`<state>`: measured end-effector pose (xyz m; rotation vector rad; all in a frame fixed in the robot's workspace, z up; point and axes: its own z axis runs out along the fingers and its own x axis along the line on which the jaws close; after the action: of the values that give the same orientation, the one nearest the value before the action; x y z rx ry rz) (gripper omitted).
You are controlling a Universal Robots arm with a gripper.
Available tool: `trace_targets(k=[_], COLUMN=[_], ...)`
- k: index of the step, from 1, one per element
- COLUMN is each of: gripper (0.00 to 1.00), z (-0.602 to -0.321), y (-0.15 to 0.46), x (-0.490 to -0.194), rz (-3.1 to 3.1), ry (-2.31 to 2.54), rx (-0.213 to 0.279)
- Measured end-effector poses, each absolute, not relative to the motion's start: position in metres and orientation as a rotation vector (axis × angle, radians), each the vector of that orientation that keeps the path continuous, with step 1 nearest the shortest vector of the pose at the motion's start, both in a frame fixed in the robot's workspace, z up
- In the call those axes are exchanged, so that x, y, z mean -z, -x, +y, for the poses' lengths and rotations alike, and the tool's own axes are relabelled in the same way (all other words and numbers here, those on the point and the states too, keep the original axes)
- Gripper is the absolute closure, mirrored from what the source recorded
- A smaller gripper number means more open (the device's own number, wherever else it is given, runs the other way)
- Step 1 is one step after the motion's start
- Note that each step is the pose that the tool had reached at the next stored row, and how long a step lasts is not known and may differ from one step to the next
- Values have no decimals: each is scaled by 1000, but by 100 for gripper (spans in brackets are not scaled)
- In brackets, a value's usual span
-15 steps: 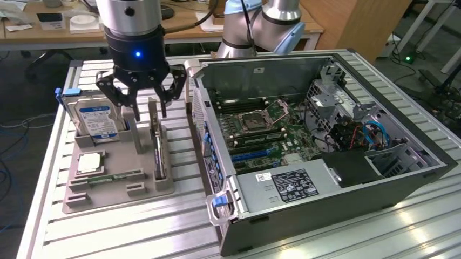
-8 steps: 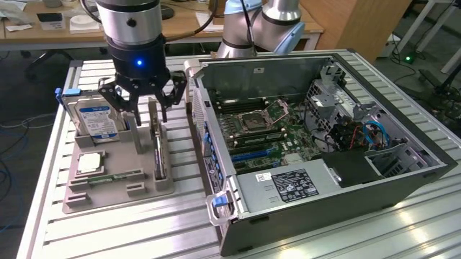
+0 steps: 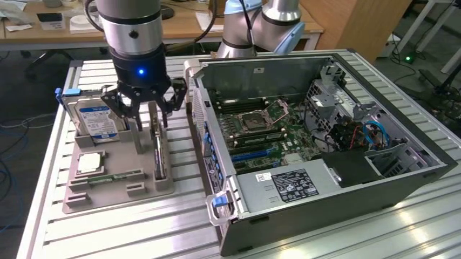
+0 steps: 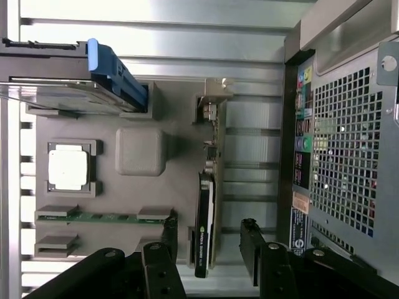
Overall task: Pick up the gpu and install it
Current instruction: 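Pick up the gpu and move the gpu toward the slot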
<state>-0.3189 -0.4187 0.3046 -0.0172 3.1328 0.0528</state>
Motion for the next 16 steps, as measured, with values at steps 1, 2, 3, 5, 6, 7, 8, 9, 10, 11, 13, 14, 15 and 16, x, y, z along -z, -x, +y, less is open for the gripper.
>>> trace_targets(k=[1, 2, 3, 5, 6, 7, 8, 9, 10, 11, 13, 14, 15, 16], gripper=[47, 47, 47, 47, 47, 47, 47, 47, 47, 47, 47, 47, 47, 47], z=[-419, -420, -422, -423, -423, -423, -423, -423, -423, -424, -425, -425, -425, -425], y=[319, 319, 319, 319, 319, 319, 319, 319, 319, 319, 319, 319, 319, 319], x=[-303, -301, -299, -296, -294, -292, -290, -288, -287, -285, -282, -280, -278, -277], rz=[3133, 3133, 3133, 3133, 3133, 3133, 3133, 3133, 3133, 3133, 3133, 3133, 3133, 3133], ry=[17, 17, 17, 17, 17, 17, 17, 17, 17, 17, 17, 17, 17, 16], rx=[-53, -53, -53, -53, -53, -53, -53, -53, -53, -53, -53, -53, -53, -53])
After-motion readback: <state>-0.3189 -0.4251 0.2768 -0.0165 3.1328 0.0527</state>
